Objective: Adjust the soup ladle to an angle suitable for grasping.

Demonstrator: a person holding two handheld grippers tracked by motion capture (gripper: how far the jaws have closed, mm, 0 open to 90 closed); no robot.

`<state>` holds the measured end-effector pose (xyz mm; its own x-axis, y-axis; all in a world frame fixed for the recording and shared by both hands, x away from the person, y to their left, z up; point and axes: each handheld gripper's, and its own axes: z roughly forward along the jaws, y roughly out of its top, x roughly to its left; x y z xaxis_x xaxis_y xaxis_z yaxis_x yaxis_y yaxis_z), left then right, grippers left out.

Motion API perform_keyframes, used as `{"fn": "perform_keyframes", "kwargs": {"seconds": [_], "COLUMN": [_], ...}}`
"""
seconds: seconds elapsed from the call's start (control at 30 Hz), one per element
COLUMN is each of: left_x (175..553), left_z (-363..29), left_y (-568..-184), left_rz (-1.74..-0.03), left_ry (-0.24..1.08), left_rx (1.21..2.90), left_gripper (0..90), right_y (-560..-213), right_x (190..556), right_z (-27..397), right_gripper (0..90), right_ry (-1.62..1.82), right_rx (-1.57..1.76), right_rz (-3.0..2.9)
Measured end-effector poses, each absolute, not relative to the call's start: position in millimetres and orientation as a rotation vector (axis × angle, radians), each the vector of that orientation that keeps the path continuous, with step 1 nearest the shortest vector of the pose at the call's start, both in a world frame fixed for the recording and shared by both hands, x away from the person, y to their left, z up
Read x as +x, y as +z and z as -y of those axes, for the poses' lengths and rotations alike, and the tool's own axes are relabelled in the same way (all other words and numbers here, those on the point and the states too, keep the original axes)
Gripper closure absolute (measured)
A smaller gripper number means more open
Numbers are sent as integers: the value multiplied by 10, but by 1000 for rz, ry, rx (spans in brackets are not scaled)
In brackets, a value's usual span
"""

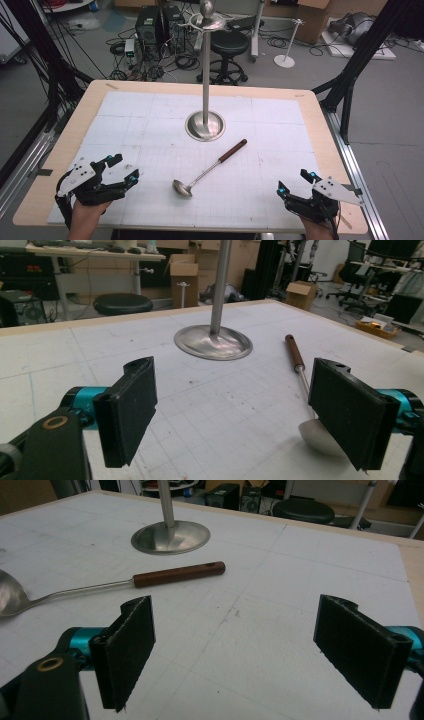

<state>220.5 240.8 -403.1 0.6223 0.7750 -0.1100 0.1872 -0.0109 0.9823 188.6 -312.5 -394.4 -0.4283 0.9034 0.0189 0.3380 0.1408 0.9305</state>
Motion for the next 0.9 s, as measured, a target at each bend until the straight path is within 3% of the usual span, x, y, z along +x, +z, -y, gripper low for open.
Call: {"fn": "perform_keyframes", "kwargs": {"seconds": [0.57,0.9], "left_x": [2371,2593], "left_z": [-2353,-1850], "left_y": [-3985,-3829], "left_rz": [-838,-822], "left_ry": [425,385], "left_rx": [1609,1785], "left_gripper": [254,221], "right_y": [-3946,-3930], "right_x": [1856,1828], "right_z": [3160,3193], "right_gripper": [161,162], "right_ry": [1276,1276], "right_rx": [1217,1219], "right_rz": [-1828,-1817]}}
